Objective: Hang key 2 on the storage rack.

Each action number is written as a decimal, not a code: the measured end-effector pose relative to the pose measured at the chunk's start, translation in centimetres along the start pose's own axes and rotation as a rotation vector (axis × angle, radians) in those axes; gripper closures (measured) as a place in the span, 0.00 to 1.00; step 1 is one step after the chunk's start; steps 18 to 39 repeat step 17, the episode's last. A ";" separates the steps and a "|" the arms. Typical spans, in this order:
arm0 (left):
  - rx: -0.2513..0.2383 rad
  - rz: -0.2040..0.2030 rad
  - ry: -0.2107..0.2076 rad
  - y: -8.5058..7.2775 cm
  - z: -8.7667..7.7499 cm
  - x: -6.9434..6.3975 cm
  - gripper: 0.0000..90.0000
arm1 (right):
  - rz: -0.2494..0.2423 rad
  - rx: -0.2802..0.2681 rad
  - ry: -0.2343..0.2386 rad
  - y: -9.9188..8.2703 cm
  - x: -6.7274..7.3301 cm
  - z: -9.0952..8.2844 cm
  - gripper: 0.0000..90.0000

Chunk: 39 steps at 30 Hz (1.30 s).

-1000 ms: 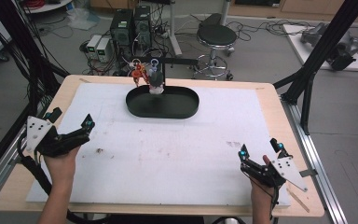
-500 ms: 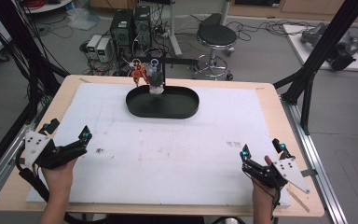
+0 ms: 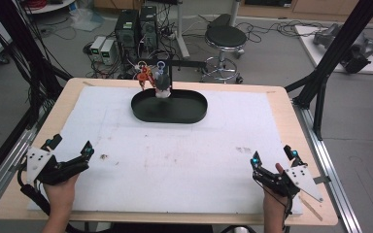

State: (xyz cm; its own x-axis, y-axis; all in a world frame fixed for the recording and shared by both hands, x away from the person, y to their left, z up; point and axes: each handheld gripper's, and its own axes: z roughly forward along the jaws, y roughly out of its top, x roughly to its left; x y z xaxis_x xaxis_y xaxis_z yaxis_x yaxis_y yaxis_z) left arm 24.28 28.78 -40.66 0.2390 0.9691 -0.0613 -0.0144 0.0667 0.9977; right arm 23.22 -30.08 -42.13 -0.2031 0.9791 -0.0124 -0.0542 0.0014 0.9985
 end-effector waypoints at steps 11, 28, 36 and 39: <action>-0.017 -0.006 0.005 -1.0 -0.5 0.5 0.02 | 0.010 0.016 0.020 -0.4 0.1 0.1 0.02; -0.025 0.008 0.002 -1.1 -0.5 0.6 0.02 | 0.014 0.014 0.026 -0.5 0.0 0.1 0.02; -0.025 0.008 0.002 -1.1 -0.5 0.6 0.02 | 0.014 0.014 0.026 -0.5 0.0 0.1 0.02; -0.025 0.008 0.002 -1.1 -0.5 0.6 0.02 | 0.014 0.014 0.026 -0.5 0.0 0.1 0.02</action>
